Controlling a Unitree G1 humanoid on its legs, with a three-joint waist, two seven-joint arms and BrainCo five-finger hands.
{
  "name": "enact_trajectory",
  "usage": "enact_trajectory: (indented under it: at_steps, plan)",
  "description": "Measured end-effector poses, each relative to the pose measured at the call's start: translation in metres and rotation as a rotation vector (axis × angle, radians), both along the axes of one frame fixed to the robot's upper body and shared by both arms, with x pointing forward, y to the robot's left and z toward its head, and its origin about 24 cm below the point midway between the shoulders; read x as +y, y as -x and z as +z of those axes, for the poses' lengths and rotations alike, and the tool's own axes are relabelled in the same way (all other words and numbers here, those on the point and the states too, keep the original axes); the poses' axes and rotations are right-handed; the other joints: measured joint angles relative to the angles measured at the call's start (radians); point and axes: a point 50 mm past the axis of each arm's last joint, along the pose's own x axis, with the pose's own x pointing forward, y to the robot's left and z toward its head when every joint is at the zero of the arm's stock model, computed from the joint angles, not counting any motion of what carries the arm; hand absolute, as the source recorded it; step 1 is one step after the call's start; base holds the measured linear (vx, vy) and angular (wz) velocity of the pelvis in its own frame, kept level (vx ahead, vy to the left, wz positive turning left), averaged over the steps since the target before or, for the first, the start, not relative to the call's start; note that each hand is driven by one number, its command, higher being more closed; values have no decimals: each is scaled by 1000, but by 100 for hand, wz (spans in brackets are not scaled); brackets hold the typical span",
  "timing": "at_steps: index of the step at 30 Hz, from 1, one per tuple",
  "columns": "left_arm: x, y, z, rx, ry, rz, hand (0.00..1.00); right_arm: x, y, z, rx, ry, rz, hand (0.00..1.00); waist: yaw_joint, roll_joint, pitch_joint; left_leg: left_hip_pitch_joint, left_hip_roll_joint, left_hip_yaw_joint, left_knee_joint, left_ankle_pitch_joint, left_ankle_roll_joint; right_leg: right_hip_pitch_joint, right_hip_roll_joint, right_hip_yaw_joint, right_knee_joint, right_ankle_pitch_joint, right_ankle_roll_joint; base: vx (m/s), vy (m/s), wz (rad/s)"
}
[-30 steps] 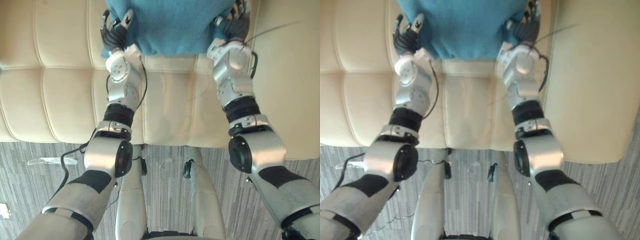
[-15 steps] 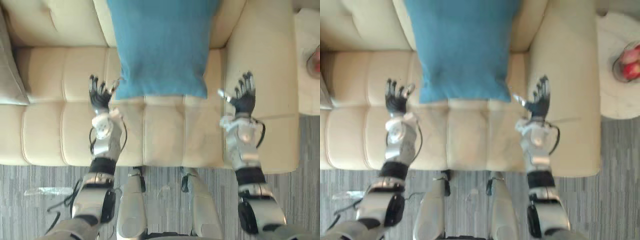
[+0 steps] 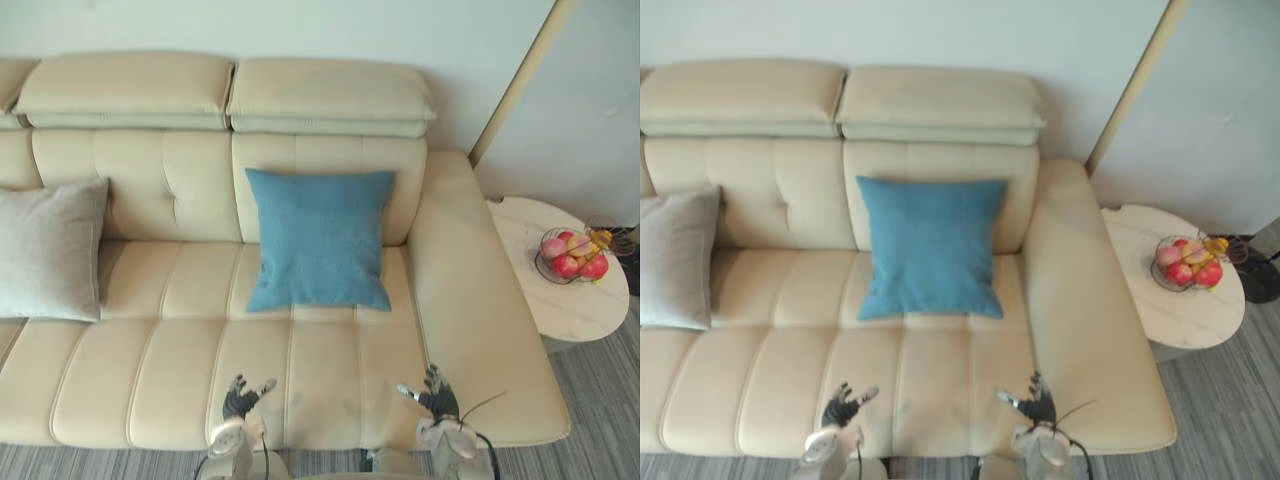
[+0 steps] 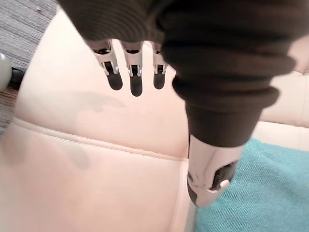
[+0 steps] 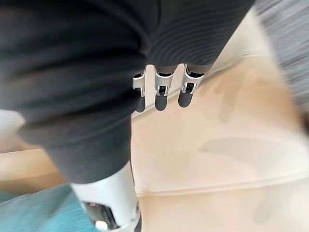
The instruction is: Pick up cushions and gather them together orderly.
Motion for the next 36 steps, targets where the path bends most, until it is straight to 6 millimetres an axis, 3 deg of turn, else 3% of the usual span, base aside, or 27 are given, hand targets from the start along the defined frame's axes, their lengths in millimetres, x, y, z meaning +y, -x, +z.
enact_trajectory:
  at_steps: [5, 10, 12, 13, 14, 15, 17, 18, 19, 20, 22, 24, 25, 27, 29, 32, 33, 34, 36]
  plan:
    - [0, 9, -5, 43, 0, -25, 0, -4, 13, -7, 60, -8, -31, 0, 2, 0, -11, 38, -4, 37, -18, 0, -2, 23, 1, 29, -23, 27, 8, 42, 24, -17]
    - [-2, 4, -4, 37, -13, -59, 0, 1, 3, -7, 54, -12, -4, 0, 3, 0, 2, 59, 6, 102, 31, -33, 2, 2, 8, 60, 36, 42, 3, -5, 19, -38]
    - [-4, -3, -1, 18, -10, -62, 0, 6, -5, -5, 44, -14, 23, 0, 11, 4, 3, 43, 26, 118, 53, -42, 13, -19, 14, 63, 68, 37, 26, -114, -17, -30]
    - [-5, -7, 0, 6, -8, -59, 0, 10, -11, -4, 33, -24, 30, 0, 10, 12, 13, 28, 36, 126, 72, -42, 13, -97, 2, 51, 311, -75, -3, -108, -66, 15]
    - [-5, -11, 2, -7, -9, -62, 0, 12, -8, -5, 41, -32, 27, 0, 4, 1, 13, 13, 32, 96, 102, -40, 14, -131, -18, 53, 601, -178, 37, -76, -125, 41]
    - [-5, -12, 3, -13, -9, -62, 0, 13, -7, -6, 48, -36, 26, 0, 3, -5, 9, 6, 28, 75, 118, -40, 14, -122, -31, 54, 701, -201, 65, -32, -136, 66]
    - [-4, -14, 5, -26, -14, -59, 0, 17, -7, -7, 50, -45, 28, 0, 5, -42, -1, -41, 13, 44, 174, -37, 15, -101, -52, 76, 749, -242, 101, -77, -189, 39]
    - [-4, -15, 5, -25, -10, -52, 0, 19, -15, -5, 37, -49, 36, 0, 13, -39, 9, -63, 11, 34, 180, -22, 28, -108, -31, 63, 722, -240, 104, -177, -189, 24]
    - [-11, -10, 2, -4, 12, -48, 0, 17, -15, -5, 41, -41, 30, 0, 31, -1, -4, -79, 28, 23, 150, 16, 65, -57, 0, 66, 593, -253, 108, -150, -146, 17]
    - [-18, -11, 2, -8, 26, -53, 0, 11, -18, -4, 34, -21, 32, 0, 45, 11, 0, -86, 51, 29, 134, 57, 44, -26, 2, 71, 571, -284, 71, -170, -196, 13]
    - [-22, -17, 4, -21, 24, -61, 0, 15, -31, 1, 4, -17, 46, 0, 57, -11, 19, -145, 45, 29, 141, 78, 12, -10, -5, 30, 479, -363, 7, -248, -228, 9]
    - [-25, -17, 4, -20, 37, -53, 0, 14, -44, 7, -28, -2, 61, 0, 56, 31, 46, -168, 83, 11, 137, 100, -21, 8, 35, -9, 411, -351, -32, -323, -149, 13]
    - [-27, -16, 3, -15, 43, -55, 0, 15, -44, 7, -26, 5, 73, 0, 53, 42, 51, -159, 97, 10, 107, 138, -19, 15, 48, -32, 402, -337, -56, -398, -117, 29]
    - [-25, -11, 1, -2, 42, -50, 0, 15, -28, -1, 27, -2, 62, 0, 48, 24, 50, -134, 97, 25, 83, 160, -1, 19, 26, -71, 398, -323, -86, -284, -41, 41]
    - [-25, -11, 1, -4, 43, -48, 0, 6, -16, -7, 77, 5, 23, 0, 42, 15, 48, -145, 63, 18, 224, 79, 39, 19, -8, -84, 358, -292, -101, -255, 73, 28]
    - [-22, -9, 1, -2, 45, -36, 0, 5, -4, -13, 126, -5, 16, 0, 36, 10, 45, -86, 20, -9, 349, -72, 46, 18, -43, -80, 281, -233, -73, -190, 169, -5]
    - [-22, -6, 0, 6, 47, -33, 0, 5, -1, -15, 137, -9, 14, 0, 34, 17, 41, -61, 20, -16, 351, -117, 42, 15, -42, -79, 268, -218, -63, -149, 278, -20]
    - [-21, -2, -2, 21, 52, -31, 0, 1, 3, -16, 146, -7, 3, 0, 29, 45, 27, -28, 30, -20, 306, -175, 23, 4, -27, -65, 264, -203, -45, -136, 283, -24]
    - [-11, 3, -5, 43, 29, -34, 0, 9, 12, -22, 185, -48, -20, 0, 23, 23, 16, -17, -8, 1, 241, -185, 23, 15, -38, -34, 219, -154, -11, -74, 231, -22]
